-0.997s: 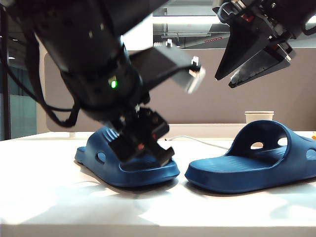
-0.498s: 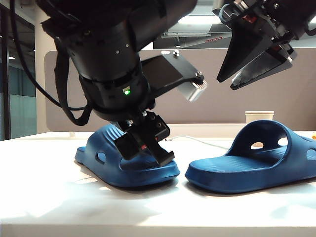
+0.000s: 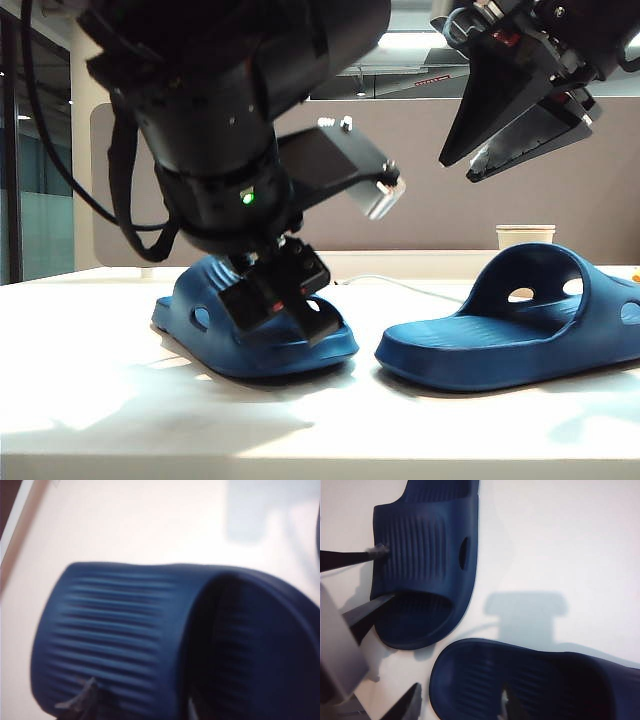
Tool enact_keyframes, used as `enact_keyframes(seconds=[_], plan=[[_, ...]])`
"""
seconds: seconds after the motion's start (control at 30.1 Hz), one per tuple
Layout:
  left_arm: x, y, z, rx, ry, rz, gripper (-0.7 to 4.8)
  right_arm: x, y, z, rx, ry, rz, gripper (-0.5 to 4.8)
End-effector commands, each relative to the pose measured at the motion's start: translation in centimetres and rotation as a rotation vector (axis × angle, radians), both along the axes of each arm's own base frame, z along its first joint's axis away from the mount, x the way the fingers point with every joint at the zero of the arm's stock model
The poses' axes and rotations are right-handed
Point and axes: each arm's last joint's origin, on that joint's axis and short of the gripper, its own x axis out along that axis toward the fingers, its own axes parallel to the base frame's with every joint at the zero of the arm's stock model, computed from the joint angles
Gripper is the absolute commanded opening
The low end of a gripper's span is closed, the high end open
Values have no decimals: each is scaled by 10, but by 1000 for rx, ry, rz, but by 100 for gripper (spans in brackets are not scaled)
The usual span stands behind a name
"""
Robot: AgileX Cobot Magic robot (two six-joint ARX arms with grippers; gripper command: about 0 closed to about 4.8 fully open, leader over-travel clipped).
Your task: Interlock the pair of blue slippers on the table with their fronts facing up.
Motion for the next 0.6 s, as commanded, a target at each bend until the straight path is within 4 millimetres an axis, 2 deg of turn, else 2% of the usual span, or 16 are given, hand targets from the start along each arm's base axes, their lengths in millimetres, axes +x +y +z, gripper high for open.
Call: enact_keyframes(seconds=[0.03, 0.13, 0.2, 0.4, 0.6], plan=[[3, 0, -4, 38, 7, -6, 229, 0, 1, 3, 11, -18, 8, 201], [4, -1, -7, 68, 13, -19, 225, 0, 1, 3, 11, -18, 8, 201], [4, -1, -9, 75, 15, -21, 202, 0, 1, 3, 11, -18, 8, 201], [4, 0, -11, 97, 16, -21, 60, 0, 1, 3, 11, -18, 8, 201], [4, 1, -10, 173, -12, -27, 12, 0, 1, 3, 11, -18, 8, 201]])
